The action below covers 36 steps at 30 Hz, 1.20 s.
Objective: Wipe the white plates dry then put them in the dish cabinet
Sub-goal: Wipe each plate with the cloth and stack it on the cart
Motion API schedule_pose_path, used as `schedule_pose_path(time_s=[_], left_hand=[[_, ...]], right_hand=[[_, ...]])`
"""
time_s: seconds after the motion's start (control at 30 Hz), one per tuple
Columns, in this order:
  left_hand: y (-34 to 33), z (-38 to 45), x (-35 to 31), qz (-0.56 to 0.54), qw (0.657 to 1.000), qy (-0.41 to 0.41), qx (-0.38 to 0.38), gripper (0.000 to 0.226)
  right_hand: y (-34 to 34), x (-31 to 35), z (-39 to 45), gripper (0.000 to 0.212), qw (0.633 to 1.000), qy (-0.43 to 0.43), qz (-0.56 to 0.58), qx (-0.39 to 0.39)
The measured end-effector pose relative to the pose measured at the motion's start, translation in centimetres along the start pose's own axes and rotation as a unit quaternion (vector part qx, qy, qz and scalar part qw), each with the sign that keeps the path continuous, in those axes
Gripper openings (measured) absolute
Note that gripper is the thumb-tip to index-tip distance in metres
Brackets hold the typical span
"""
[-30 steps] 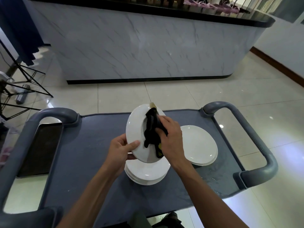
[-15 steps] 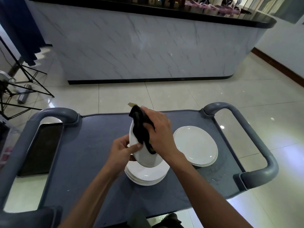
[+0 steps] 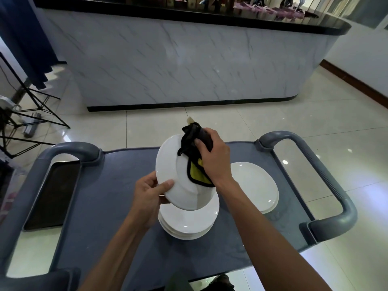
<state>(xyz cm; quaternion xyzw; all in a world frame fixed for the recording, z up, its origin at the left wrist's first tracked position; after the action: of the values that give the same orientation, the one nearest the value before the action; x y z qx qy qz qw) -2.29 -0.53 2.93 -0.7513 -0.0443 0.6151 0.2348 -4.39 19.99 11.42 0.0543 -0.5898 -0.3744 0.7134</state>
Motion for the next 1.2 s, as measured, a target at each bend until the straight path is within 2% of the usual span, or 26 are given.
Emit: schedule_pose_path(time_s=[0.37, 0.57, 0.87, 1.07, 1.2], left_hand=[[1.7, 1.1, -0.8, -0.058, 0.998, 0.009, -0.023, 0.029], [2.7, 1.8, -0.8, -0.087, 0.995, 0.013, -0.048, 0.025], [2.3, 2.2, -1.1, -0.111, 0.991, 0.015, -0.072, 0.030], [2.7, 2.2, -0.5, -0.114, 0.989, 0.035, -0.092, 0.021], [2.7, 2.0, -0.3, -0.102, 0.991, 0.028, -0.082, 0.025]], right_hand=[[0.5, -1.6, -2.0, 0.044, 0.999, 0.008, 0.014, 0.046], [0.1, -3.0, -4.4, 0.046, 0.998, -0.032, 0.050, 0.009], [-2.2, -0.3, -7.5, 0.047, 0.999, 0.044, -0.008, 0.010], [-2.6, 1.6, -9.1, 0.048, 0.992, 0.118, -0.045, 0.001], [-1.5, 0.2, -8.8, 0.046, 0.994, 0.100, -0.025, -0.023]])
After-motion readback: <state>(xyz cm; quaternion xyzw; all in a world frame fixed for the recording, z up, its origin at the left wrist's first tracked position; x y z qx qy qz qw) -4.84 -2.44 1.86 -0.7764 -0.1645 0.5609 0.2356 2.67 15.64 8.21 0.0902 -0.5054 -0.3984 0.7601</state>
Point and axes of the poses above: each hand's wrist, its own z-axis towards the middle knuckle, its own y-axis out of the back of the hand, x = y × z, the point moved 10 cm from there along z, towards the middle knuckle, and after that the axes turned 2 degrees about x, right-handed, at the moved point
